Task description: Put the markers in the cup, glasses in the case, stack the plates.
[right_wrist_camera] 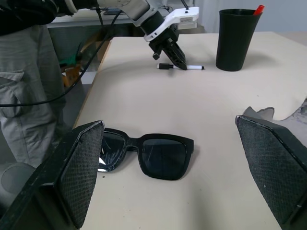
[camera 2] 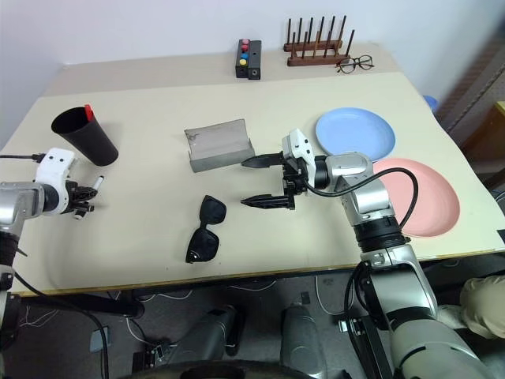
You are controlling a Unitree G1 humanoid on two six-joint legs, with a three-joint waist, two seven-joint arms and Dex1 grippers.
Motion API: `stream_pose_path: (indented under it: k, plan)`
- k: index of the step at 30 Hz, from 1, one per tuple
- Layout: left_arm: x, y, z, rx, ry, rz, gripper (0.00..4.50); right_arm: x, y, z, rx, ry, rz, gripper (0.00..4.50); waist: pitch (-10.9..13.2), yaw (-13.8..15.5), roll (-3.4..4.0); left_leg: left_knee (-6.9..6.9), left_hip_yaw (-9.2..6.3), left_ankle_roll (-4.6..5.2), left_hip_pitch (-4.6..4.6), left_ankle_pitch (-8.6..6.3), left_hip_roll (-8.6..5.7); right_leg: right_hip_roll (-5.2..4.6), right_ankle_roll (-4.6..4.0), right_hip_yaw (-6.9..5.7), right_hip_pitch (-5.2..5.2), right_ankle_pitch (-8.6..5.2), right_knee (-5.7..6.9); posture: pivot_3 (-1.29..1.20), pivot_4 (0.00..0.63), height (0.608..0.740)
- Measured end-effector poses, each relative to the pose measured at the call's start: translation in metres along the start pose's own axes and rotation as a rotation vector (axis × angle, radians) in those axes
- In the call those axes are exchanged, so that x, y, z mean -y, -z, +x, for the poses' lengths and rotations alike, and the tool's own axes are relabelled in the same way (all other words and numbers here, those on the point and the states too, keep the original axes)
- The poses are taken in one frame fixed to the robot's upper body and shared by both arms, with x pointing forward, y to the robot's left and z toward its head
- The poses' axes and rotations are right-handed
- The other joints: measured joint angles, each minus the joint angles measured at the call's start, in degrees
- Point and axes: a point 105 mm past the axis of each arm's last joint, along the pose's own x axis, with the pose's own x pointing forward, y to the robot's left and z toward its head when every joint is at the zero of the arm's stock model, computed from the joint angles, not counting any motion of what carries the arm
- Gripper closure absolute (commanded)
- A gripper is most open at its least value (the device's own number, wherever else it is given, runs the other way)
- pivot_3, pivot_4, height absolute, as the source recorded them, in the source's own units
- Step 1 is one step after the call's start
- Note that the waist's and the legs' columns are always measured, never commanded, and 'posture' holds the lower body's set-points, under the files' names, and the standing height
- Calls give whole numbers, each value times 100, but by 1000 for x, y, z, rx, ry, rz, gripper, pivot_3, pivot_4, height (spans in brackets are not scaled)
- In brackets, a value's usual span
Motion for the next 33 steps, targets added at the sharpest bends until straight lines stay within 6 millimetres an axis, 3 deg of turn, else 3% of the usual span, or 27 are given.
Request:
stream_pose_path:
  k: [3,9,13,15,17,21,24,33]
  plan:
    - [15,1,-7,38,86,-59,4454,1,1,-1,-1,5,3,0,0,-44,0,-1,-1,0,-2,0,0,-1,0,-1,1,0,-1,0,150,740]
    - [96,-16,-28,179,417,13,4454,3,4,-2,0,16,14,0,1,-31,-2,5,-3,0,-4,0,0,-2,0,-2,6,0,-7,0,150,740]
    - [147,-49,-46,443,617,39,4454,10,3,-2,5,41,4,0,1,-33,-2,4,-2,-2,-4,1,1,-3,-1,-2,9,0,-14,0,150,740]
    - [154,-72,-51,616,627,13,4454,17,-4,0,38,71,-11,0,1,-31,-5,6,-3,-6,-4,3,4,-3,-2,-5,11,1,-19,0,150,740]
    - [150,-98,-59,784,584,3,4454,25,-13,3,91,112,-21,0,1,-33,-6,6,-3,-9,-4,5,4,-3,-2,-5,11,1,-19,0,150,740]
    - [117,-140,-80,1087,430,-68,4454,39,-30,2,205,183,-26,0,0,-58,-6,10,0,-8,-4,5,4,-2,-1,-5,17,2,-31,0,150,740]
    - [90,-153,-81,1191,281,-139,4454,45,-41,1,268,206,-23,0,0,-64,-6,14,0,-7,-5,5,3,0,-1,-5,19,2,-33,0,150,740]
    - [37,-162,-84,1351,-46,-240,4454,50,-56,4,364,202,-38,0,0,-82,-7,30,-1,-5,-12,3,2,2,1,-8,20,3,-27,0,150,740]
